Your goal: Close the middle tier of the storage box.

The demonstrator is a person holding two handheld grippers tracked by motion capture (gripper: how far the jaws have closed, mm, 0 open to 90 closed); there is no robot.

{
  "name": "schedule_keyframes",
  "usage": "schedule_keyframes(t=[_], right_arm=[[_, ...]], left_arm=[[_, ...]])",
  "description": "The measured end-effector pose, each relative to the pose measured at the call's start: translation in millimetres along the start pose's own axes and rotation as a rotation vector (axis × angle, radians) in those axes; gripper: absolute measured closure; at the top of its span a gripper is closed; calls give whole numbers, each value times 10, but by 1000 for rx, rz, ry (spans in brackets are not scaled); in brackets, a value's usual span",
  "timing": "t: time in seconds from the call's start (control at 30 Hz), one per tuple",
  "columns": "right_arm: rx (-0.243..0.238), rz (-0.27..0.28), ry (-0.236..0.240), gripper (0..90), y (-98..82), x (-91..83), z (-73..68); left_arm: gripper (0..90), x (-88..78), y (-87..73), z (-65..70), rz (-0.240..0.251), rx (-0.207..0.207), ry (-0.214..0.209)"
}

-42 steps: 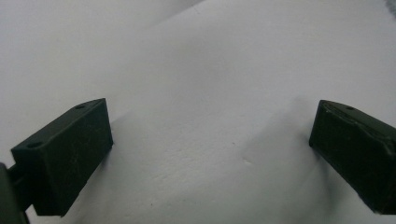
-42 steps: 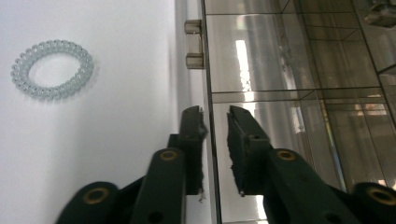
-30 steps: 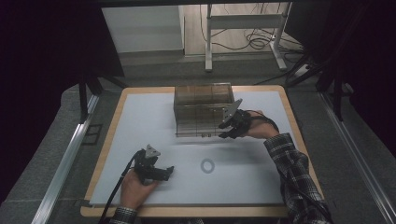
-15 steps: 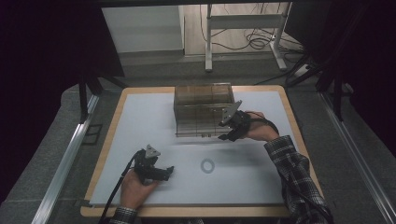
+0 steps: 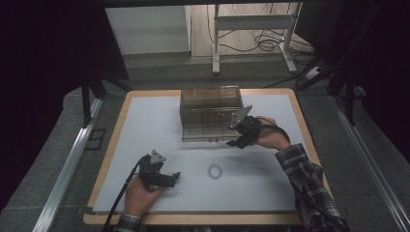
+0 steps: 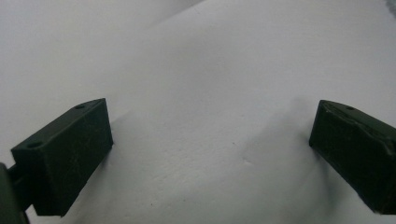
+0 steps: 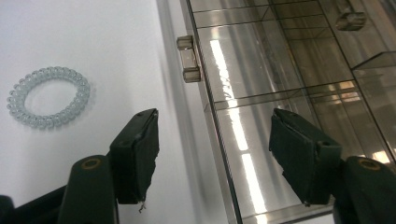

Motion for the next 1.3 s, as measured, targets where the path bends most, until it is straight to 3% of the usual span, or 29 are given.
schedule_keyframes(t=[0.4, 0.9, 1.3], right_arm=[[50, 7, -42, 272, 14, -67, -67], [123, 25, -22, 248, -43, -69, -233], [217, 66, -17, 205, -64, -59, -349]], left_arm=[[0, 0, 0, 0, 0, 0, 0], [0, 0, 0, 0, 0, 0, 0], [0, 0, 0, 0, 0, 0, 0]])
Point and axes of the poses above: each handheld gripper's, and its own axes: x roughly forward along the jaws, y roughly out of its top, z roughly to its right, the point moved 8 cm from there along x, roughly forward along the jaws, and after that the axes turned 6 degrees about y, right-handed, at the moved point
